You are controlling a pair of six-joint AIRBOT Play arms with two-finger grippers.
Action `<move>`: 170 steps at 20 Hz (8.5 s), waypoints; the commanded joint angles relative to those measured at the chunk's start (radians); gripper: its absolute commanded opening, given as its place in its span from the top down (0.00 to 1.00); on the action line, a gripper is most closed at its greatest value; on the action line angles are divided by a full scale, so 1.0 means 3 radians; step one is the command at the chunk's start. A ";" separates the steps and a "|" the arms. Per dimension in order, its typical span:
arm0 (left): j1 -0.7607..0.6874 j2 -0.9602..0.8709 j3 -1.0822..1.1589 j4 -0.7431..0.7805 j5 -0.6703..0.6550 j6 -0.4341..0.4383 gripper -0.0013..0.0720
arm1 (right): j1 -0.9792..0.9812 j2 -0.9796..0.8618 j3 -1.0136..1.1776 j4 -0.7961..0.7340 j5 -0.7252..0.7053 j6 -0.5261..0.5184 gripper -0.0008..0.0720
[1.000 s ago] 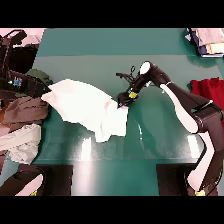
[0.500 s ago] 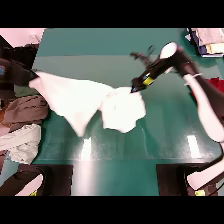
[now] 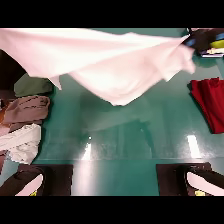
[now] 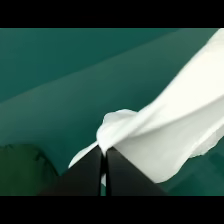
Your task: Fold the shirts.
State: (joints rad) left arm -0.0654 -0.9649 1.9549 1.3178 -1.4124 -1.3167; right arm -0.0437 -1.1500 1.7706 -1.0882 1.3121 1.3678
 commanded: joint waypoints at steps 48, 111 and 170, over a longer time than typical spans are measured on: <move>-0.1044 -0.0633 -0.3999 -0.0790 0.1517 -0.0642 0.13 | 0.0015 -0.0103 -0.1361 -0.0122 -0.0179 0.0150 0.39; 0.0220 -0.0010 -0.0467 -0.0993 0.0688 -0.0412 0.95 | -0.1254 0.0510 -0.0629 0.1724 -0.0276 -0.0406 0.96; 0.0220 -0.1857 -0.2565 -0.0706 0.1980 0.0487 0.95 | 0.0006 -0.1492 -0.0839 -0.1231 0.0051 0.0376 0.96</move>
State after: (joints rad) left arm -0.0002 -1.5120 1.1854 1.0988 -0.7921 -1.1786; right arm -0.0441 -1.6196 1.6016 -1.4445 1.3148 1.4784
